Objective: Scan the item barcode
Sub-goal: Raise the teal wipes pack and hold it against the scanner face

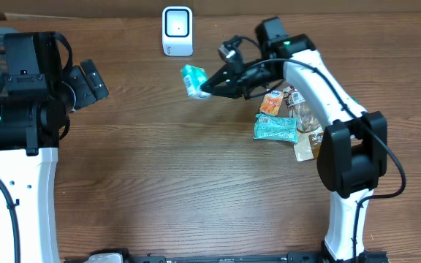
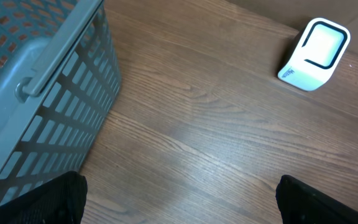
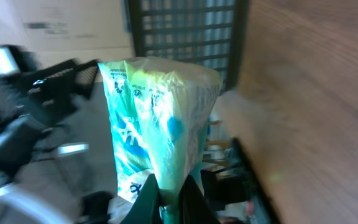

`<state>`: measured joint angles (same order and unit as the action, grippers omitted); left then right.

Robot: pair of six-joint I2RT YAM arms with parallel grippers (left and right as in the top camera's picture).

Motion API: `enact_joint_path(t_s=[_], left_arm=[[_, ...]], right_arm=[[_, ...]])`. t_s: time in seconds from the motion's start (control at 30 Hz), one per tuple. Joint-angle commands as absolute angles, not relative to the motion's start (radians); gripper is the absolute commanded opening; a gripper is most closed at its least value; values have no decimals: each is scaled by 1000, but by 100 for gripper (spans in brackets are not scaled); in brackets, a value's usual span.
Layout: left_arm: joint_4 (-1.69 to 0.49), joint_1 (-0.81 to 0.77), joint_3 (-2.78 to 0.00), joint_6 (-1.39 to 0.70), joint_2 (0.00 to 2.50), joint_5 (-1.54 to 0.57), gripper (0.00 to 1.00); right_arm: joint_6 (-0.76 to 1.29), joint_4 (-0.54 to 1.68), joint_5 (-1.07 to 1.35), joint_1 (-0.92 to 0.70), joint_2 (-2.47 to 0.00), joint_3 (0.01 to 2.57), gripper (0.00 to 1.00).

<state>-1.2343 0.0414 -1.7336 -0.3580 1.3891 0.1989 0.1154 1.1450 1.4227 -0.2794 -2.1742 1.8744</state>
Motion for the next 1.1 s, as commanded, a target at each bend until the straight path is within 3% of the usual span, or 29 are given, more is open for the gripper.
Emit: enact_joint_path(t_s=[0.0,0.3,0.93,1.0,1.07], left_arm=[[-1230,46,-1742,-336,1380,210,100],[-1230,46,-1742,-336,1380,210,100],[-1230,46,-1742,-336,1380,210,100],[-1230,46,-1742,-336,1380,210,100],[-1230,46,-1742,-336,1380,210,99]], right_arm=[[-151,1275,1570,-235,-2143,1881,4],[-525,1695,1570,-164,-2075,1880,4],[-524,1676,1541,-122,-1871,1879,4],[-451,1616,1446,-132,-1871,1879,4],[-231,1483,1238,-160,-1871,1879,4]])
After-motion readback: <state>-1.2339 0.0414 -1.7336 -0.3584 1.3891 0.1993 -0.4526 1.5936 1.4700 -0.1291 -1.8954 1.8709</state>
